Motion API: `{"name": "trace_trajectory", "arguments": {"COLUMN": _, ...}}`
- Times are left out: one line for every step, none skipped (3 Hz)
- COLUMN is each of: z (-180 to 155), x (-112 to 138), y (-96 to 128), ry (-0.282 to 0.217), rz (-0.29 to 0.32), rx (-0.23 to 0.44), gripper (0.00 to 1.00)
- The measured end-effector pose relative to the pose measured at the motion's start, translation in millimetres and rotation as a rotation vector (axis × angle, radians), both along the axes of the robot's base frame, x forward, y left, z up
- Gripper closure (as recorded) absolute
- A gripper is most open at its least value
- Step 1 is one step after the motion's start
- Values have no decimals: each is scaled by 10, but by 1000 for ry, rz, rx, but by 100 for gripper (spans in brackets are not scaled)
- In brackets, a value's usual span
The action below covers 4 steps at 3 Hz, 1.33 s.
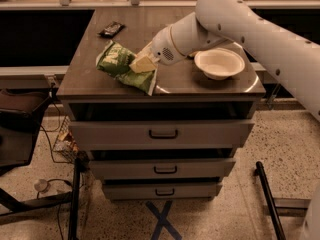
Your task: Move green jalapeno chip bag near rxbar chocolate
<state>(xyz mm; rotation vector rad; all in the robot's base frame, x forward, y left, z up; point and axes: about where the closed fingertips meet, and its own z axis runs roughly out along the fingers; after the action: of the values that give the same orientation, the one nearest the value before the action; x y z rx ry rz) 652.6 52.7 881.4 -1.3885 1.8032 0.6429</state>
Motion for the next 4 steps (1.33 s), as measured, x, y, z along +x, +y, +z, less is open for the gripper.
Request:
{"name": "trace_trajectory", "arguments": {"z": 27, "x": 22, "y": 8, "ry": -4, "rz": -5, "rx": 0, "gripper": 100}}
{"name": "trace_trajectory", "arguments": {"z": 361, "x": 187, "y": -84, "ry": -61, "rz": -51, "rx": -31, "gripper": 100}}
{"name": "trace_trajectory", "arguments": {"z": 685, "x": 382, "y": -182, "ry": -106, "rz": -99, "rx": -62, "gripper": 100}}
{"name": "trace_trajectory", "arguments": {"z": 809, "x": 900, "y": -345, "ry": -108, "rz": -220, "rx": -164, "gripper": 100}}
